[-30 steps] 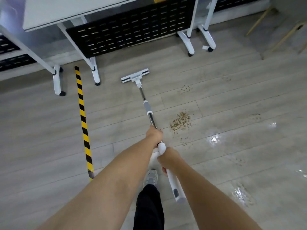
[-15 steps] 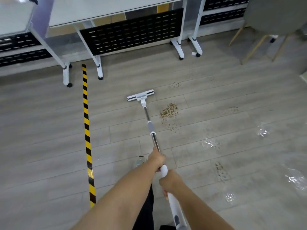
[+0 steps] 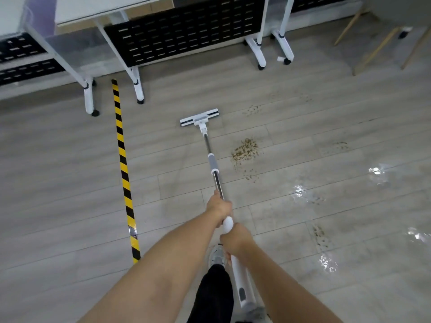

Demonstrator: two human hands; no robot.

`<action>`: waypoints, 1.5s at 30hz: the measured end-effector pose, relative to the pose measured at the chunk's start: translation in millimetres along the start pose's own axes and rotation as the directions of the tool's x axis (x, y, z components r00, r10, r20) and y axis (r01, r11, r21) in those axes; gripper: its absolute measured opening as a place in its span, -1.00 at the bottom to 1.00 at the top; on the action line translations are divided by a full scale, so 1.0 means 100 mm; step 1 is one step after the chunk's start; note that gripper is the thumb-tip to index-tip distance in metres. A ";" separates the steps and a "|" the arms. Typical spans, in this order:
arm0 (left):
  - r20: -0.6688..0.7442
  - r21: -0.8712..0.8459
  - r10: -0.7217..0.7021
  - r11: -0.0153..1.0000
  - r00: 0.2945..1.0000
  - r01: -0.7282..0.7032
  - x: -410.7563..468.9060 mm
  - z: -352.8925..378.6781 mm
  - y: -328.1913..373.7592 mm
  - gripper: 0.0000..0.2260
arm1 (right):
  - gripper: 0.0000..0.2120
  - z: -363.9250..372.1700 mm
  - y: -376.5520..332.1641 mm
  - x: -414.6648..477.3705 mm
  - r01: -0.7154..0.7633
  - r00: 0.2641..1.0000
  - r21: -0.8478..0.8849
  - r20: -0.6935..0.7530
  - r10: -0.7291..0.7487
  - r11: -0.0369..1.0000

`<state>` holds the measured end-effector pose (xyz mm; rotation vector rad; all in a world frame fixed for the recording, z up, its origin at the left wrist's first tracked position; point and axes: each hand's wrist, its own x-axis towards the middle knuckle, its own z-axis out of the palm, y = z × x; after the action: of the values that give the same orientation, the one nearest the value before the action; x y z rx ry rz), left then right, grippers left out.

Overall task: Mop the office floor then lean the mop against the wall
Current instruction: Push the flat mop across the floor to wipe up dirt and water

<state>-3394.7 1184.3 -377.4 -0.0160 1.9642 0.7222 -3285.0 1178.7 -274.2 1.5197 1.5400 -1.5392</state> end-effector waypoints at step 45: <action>0.024 0.148 0.008 0.989 1.000 -0.011 -1.28 1.05 -1.02 -0.66 | -0.82 -0.02 1.74 -0.88 -0.016 1.000 -0.058 0.022 0.017 0.998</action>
<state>-3214.2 1115.1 -355.4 0.0917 1.9919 0.5784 -3104.7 1105.3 -258.5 1.4745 1.5419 -1.4849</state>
